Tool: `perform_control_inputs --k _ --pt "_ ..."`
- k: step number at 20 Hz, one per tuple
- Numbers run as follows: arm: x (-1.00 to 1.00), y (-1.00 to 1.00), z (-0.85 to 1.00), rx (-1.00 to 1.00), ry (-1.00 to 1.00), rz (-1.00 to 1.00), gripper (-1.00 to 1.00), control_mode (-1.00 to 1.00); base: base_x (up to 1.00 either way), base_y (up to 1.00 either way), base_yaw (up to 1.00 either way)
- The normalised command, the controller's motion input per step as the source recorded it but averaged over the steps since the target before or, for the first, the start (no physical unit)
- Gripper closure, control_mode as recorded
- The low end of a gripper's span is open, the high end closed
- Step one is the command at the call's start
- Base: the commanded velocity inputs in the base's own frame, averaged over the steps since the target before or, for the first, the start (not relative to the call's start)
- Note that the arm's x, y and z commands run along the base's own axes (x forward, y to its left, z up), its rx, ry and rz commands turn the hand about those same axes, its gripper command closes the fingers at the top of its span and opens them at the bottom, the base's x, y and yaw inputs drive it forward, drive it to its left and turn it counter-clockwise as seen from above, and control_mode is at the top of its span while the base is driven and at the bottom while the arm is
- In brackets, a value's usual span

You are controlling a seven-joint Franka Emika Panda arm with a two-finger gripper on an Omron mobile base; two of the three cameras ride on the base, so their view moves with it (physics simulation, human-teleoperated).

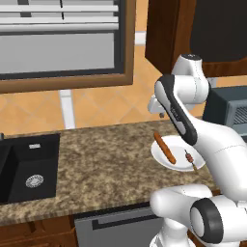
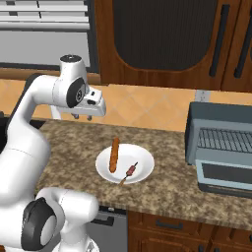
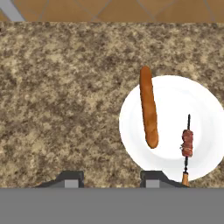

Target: Pick up the kebab skewer and baguette bread, and place them inside the toaster oven. Close the toaster oven door and start by setting the timer.

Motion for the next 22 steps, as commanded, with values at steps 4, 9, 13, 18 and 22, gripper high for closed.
perform_control_inputs --k 4,9,13,18,22 --pt "0.0 0.0 0.0 0.0 0.0 0.0 -1.0 1.0 -0.02 0.0 0.0" --pt "0.0 0.0 0.0 0.0 0.0 0.0 -1.0 1.0 -0.32 -0.72 0.0" --pt "0.0 0.0 0.0 0.0 0.0 0.0 -1.0 1.0 -0.07 -1.0 -0.02" --pt "0.0 0.0 0.0 0.0 0.0 0.0 -1.0 1.0 0.0 -0.79 -0.07" --pt "0.0 0.0 0.0 0.0 0.0 0.0 -1.0 1.0 0.16 -0.31 -0.15"
